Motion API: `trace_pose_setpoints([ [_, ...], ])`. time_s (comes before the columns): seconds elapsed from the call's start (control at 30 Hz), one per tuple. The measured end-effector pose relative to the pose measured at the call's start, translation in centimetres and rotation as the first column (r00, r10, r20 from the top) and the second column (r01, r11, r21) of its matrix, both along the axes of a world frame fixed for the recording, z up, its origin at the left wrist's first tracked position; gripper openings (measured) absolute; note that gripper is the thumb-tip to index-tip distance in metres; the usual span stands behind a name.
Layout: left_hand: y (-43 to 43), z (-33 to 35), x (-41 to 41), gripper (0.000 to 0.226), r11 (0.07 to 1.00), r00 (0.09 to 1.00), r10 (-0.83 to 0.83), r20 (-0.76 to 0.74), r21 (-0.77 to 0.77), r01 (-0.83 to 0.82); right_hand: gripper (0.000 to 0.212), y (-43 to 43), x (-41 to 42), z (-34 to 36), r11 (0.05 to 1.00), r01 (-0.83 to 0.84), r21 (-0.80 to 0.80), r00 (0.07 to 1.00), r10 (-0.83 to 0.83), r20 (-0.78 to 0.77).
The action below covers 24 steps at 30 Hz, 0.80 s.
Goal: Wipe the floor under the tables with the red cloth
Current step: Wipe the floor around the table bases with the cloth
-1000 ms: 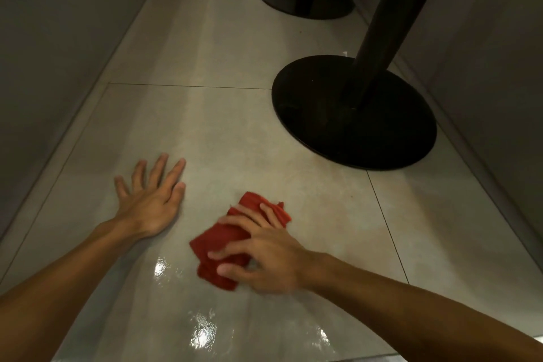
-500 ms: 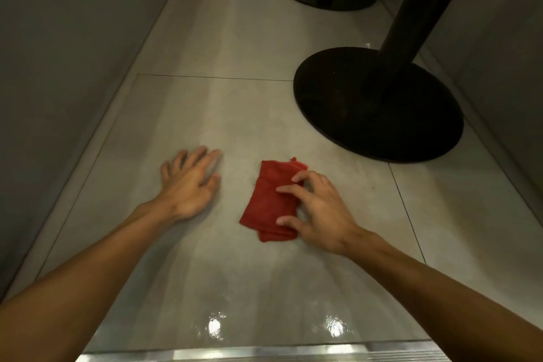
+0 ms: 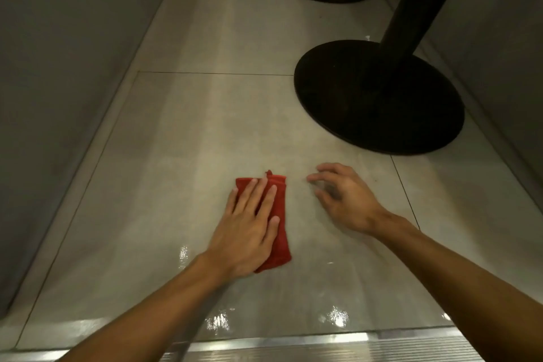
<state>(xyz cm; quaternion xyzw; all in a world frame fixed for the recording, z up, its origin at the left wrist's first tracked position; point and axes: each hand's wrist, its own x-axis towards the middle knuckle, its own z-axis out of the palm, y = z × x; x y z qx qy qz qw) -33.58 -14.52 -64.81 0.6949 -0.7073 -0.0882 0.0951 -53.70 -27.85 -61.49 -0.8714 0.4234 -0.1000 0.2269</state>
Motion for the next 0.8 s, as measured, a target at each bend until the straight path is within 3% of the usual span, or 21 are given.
trace_pose_setpoints([
  [0.1, 2.7, 0.1, -2.5, 0.070, 0.997, 0.997, -0.075, 0.013, 0.009, 0.075, 0.036, -0.5, -0.9, -0.3, 1.000, -0.007, -0.013, 0.996, 0.005, -0.087],
  [0.3, 6.2, 0.1, -1.4, 0.075, 0.983, 0.982, -0.185, 0.033, 0.005, 0.185, 0.037, -0.5, -1.1, -0.8, 0.999, -0.014, -0.033, 0.997, 0.011, -0.074],
  [0.47, 3.2, 0.3, 5.4, 0.079, 0.997, 0.988, -0.049, 0.145, 0.068, 0.039, 0.038, -0.3, -1.2, -0.9, 1.000, -0.021, -0.005, 0.998, 0.021, -0.058],
  [0.57, 0.2, 1.2, 6.3, 0.087, 0.992, 0.981, -0.061, 0.185, 0.116, 0.040, 0.039, -0.2, -1.0, -0.7, 1.000, -0.012, 0.002, 0.998, 0.012, -0.064],
  [0.7, -1.0, 1.4, 2.2, 0.079, 0.955, 0.941, -0.288, 0.180, 0.120, 0.270, 0.040, -0.3, -0.8, -0.3, 0.998, 0.000, 0.063, 0.992, 0.008, -0.123],
  [0.8, -0.5, 1.1, -0.3, 0.074, 0.861, 0.842, -0.509, 0.179, 0.103, 0.499, 0.038, -0.7, -1.4, 0.9, 0.993, 0.003, 0.116, 0.991, 0.013, -0.136],
])
